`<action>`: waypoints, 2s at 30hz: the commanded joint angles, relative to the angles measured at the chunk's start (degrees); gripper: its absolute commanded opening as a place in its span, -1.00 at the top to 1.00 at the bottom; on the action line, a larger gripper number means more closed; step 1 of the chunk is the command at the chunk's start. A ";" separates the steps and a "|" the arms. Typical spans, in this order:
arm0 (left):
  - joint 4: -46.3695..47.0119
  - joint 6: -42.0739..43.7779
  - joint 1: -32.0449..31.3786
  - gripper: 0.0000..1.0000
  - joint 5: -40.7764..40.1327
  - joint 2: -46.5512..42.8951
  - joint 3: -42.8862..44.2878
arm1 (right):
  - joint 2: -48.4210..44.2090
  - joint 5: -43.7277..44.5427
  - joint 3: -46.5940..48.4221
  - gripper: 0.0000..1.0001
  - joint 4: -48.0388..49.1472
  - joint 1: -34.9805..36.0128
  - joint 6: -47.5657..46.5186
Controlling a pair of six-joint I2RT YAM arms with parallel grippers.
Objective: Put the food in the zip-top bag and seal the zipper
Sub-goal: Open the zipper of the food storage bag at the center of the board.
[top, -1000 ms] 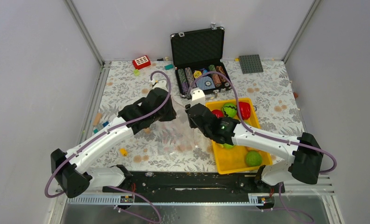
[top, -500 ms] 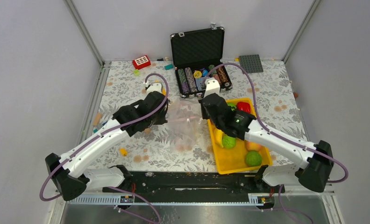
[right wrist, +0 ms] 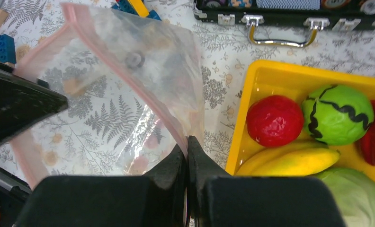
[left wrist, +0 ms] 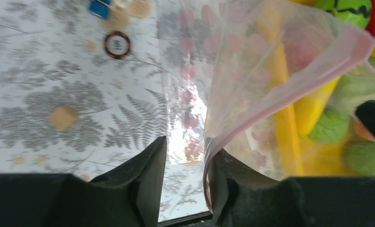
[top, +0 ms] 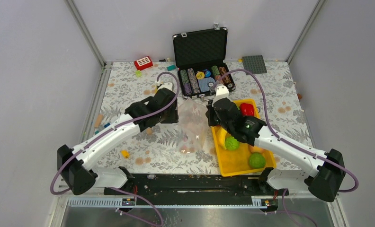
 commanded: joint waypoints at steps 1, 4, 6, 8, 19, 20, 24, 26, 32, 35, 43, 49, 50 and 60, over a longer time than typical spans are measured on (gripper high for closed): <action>9.41 -1.47 0.23 0.20 12.16 1.55 -1.59 | -2.57 1.89 -2.22 1.00 3.64 -0.60 7.10; 13.78 -3.42 0.15 0.07 17.11 1.62 -4.66 | -2.59 3.06 -3.07 1.00 5.10 -0.55 8.91; 16.11 -4.92 -0.03 -0.07 19.15 0.95 -6.71 | -2.66 4.98 -3.42 1.00 5.00 -0.51 10.43; 18.40 -6.51 -0.12 -0.16 19.84 0.23 -8.78 | -2.97 4.99 -4.14 1.00 5.64 -0.49 11.50; 31.78 -12.31 -4.50 -0.06 25.71 0.67 -14.90 | -2.81 7.15 -5.84 1.00 7.40 -0.20 18.16; 31.42 -12.25 -4.81 0.04 25.52 0.64 -14.87 | -2.88 8.26 -5.65 1.00 6.53 -0.18 18.15; 24.36 -11.57 -5.04 0.72 19.83 -1.82 -15.36 | -3.26 13.16 -5.30 1.00 3.69 -0.82 16.65; 18.33 -10.80 -5.01 0.94 13.54 -4.65 -15.13 | -3.69 13.38 -6.37 1.00 3.66 -1.88 15.36; 3.06 -9.55 -4.06 1.00 -3.54 -11.75 -11.49 | -5.53 12.72 -9.72 1.00 4.17 -3.69 9.56; -1.38 -8.48 -2.34 1.00 -8.44 -13.26 -9.39 | -5.88 11.18 -10.60 1.00 4.22 -3.68 7.00; 2.63 -3.02 0.10 1.00 -7.23 -12.16 -8.35 | -2.98 -3.16 -13.75 0.90 11.50 -3.68 5.49; 8.36 0.69 -0.01 1.00 1.07 -2.68 -6.93 | 1.12 -12.79 -12.76 0.36 18.04 -3.65 7.14; 8.22 0.86 0.03 1.00 1.13 -1.44 -6.33 | 1.54 -13.70 -12.07 0.24 18.22 -3.67 7.03; 10.52 1.66 0.01 1.00 3.16 0.63 -6.16 | -8.01 -6.69 -11.47 -0.99 15.16 -3.68 5.62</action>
